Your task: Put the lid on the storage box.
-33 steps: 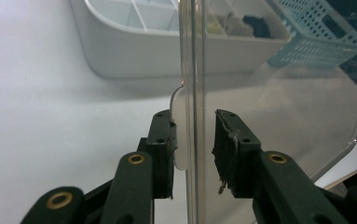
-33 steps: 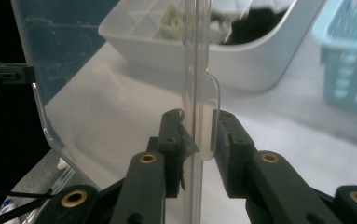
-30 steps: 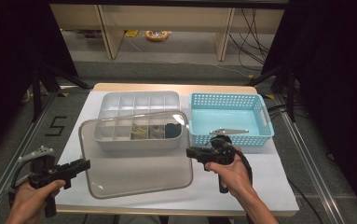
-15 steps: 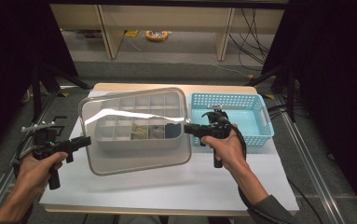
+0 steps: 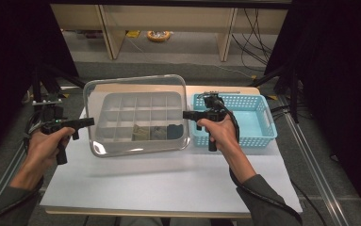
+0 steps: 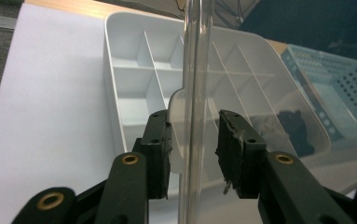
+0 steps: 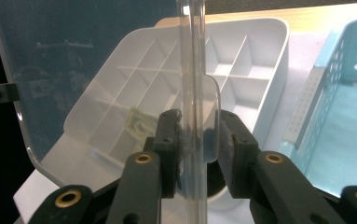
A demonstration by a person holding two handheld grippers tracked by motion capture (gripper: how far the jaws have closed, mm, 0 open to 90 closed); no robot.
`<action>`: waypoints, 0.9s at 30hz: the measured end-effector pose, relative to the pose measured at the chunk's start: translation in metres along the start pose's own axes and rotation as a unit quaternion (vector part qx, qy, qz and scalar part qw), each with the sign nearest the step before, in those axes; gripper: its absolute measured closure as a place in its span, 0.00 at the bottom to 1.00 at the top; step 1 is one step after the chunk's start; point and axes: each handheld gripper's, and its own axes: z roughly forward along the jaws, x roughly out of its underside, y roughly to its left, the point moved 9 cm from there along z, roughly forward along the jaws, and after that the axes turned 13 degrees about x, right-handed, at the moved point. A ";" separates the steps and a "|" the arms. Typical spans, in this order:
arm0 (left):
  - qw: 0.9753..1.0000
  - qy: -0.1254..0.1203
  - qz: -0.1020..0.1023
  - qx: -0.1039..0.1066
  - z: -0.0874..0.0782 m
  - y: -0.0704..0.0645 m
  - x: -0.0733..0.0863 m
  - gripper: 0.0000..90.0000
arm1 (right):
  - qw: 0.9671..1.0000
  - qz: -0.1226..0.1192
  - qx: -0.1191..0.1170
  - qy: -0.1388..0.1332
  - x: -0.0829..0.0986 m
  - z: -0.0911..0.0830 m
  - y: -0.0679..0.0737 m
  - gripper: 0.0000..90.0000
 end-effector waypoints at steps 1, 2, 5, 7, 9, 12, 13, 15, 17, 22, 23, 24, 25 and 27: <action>1.000 0.001 -0.002 -0.002 0.003 0.002 -0.003 0.71 | 1.000 0.000 -0.001 -0.002 -0.002 0.002 0.000 0.79; 1.000 0.001 -0.005 -0.004 0.005 0.004 -0.005 0.71 | 1.000 0.001 0.004 -0.002 -0.005 0.005 -0.001 0.79; 1.000 0.005 -0.012 -0.010 0.014 0.010 -0.012 0.70 | 1.000 0.006 0.009 0.004 -0.011 0.012 -0.004 0.79; 1.000 0.009 -0.013 -0.015 0.018 0.013 -0.014 0.70 | 1.000 0.013 0.016 0.009 -0.013 0.016 -0.005 0.78; 1.000 0.011 -0.020 -0.018 0.022 0.016 -0.016 0.70 | 1.000 0.012 0.023 0.015 -0.016 0.022 -0.008 0.78; 0.999 0.013 -0.026 -0.021 0.029 0.020 -0.018 0.70 | 0.999 0.020 0.033 0.024 -0.018 0.028 -0.010 0.77; 0.999 0.017 -0.028 -0.023 0.031 0.022 -0.019 0.70 | 0.999 0.012 0.036 0.022 -0.019 0.031 -0.012 0.77; 0.999 0.018 -0.028 -0.026 0.034 0.025 -0.020 0.69 | 0.999 0.016 0.034 0.025 -0.020 0.034 -0.013 0.77; 0.999 0.018 -0.033 -0.030 0.037 0.028 -0.023 0.69 | 0.998 0.033 0.036 0.041 -0.019 0.036 -0.011 0.77; 0.998 0.017 -0.046 -0.041 0.043 0.033 -0.025 0.69 | 0.998 0.020 0.040 0.039 -0.022 0.047 -0.016 0.76; 0.998 0.017 -0.048 -0.041 0.045 0.035 -0.025 0.69 | 0.998 0.025 0.044 0.042 -0.022 0.048 -0.017 0.76; 0.998 0.015 -0.052 -0.042 0.046 0.036 -0.026 0.69 | 0.998 0.017 0.036 0.038 -0.023 0.051 -0.018 0.76; 0.998 0.014 -0.053 -0.044 0.048 0.037 -0.026 0.69 | 0.997 0.039 0.040 0.052 -0.021 0.051 -0.017 0.76; 0.997 0.014 -0.059 -0.047 0.051 0.040 -0.025 0.68 | 0.997 0.041 0.043 0.054 -0.020 0.055 -0.019 0.75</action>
